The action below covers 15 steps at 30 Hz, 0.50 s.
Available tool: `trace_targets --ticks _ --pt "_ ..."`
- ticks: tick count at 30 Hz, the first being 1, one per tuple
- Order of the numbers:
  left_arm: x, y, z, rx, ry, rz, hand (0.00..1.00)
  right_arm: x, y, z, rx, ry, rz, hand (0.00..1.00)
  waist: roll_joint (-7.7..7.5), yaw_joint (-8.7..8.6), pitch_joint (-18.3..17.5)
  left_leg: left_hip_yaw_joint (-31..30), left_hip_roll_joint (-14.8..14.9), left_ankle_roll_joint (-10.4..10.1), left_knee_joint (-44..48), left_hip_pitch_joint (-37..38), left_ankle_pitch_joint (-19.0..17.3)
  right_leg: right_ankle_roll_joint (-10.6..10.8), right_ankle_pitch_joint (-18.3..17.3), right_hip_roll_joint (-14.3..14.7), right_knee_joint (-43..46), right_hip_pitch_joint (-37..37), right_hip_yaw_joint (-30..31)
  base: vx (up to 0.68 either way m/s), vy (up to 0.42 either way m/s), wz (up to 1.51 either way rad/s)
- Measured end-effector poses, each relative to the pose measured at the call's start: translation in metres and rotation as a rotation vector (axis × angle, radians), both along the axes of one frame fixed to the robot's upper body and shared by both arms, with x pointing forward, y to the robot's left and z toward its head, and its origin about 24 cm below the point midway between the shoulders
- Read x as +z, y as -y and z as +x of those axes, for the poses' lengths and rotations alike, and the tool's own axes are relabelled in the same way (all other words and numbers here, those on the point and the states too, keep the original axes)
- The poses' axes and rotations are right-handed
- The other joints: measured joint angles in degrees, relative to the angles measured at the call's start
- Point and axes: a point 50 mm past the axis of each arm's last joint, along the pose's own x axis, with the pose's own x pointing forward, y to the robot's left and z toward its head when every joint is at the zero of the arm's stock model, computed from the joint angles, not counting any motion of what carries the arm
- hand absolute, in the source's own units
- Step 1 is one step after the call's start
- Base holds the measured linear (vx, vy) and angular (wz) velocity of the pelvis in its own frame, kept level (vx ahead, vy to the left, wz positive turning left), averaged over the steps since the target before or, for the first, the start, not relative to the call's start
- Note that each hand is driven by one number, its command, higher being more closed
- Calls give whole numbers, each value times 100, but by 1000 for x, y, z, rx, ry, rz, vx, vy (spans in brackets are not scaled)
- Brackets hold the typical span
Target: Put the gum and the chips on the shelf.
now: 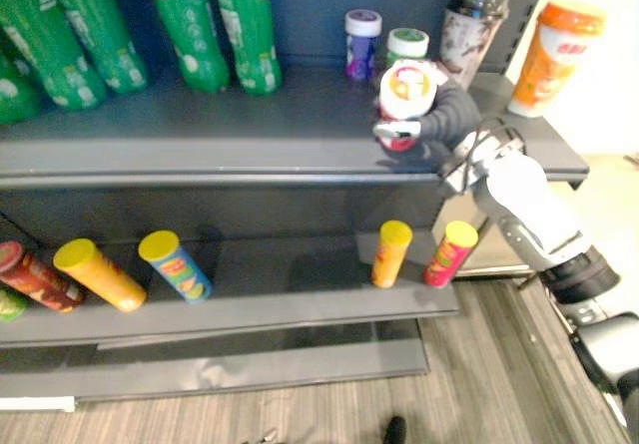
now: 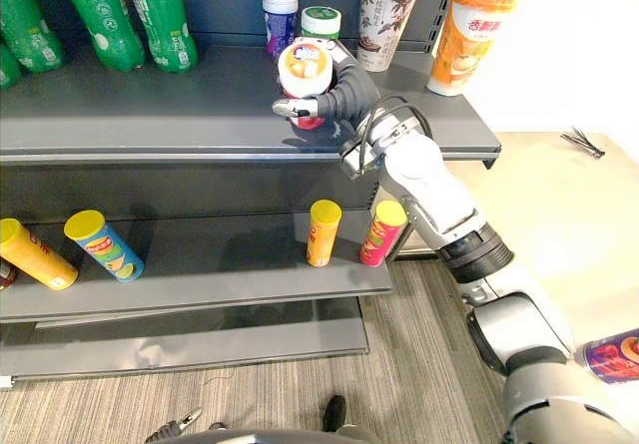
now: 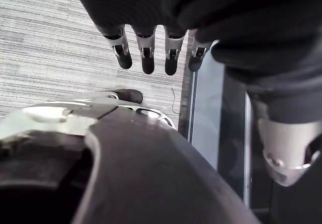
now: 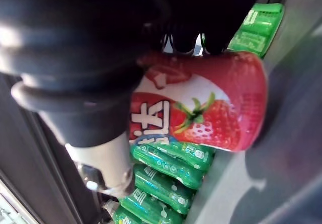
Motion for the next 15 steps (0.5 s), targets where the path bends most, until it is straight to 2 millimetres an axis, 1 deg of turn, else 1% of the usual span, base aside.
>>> trace_targets --ticks 4,5,9,15 --pt "0 1 2 -1 4 -1 0 0 1 1 -9 1 4 100 25 -3 48 3 0 4 3 -21 3 12 5 -2 -1 -30 18 0 0 -3" --pt "0 1 2 -1 6 -2 0 1 3 1 -15 3 9 0 31 -4 73 2 1 4 3 -23 3 13 7 -3 -1 -31 20 0 0 0" --pt "0 1 4 -2 10 -3 0 7 19 5 -96 31 38 0 51 -7 103 -3 -2 17 5 -95 19 9 19 -11 -1 -98 16 0 0 0" --pt "0 1 4 -2 10 -3 0 9 25 8 -122 30 56 0 57 -44 107 9 -13 17 -9 -102 45 11 50 -14 -1 -129 48 8 3 -2"
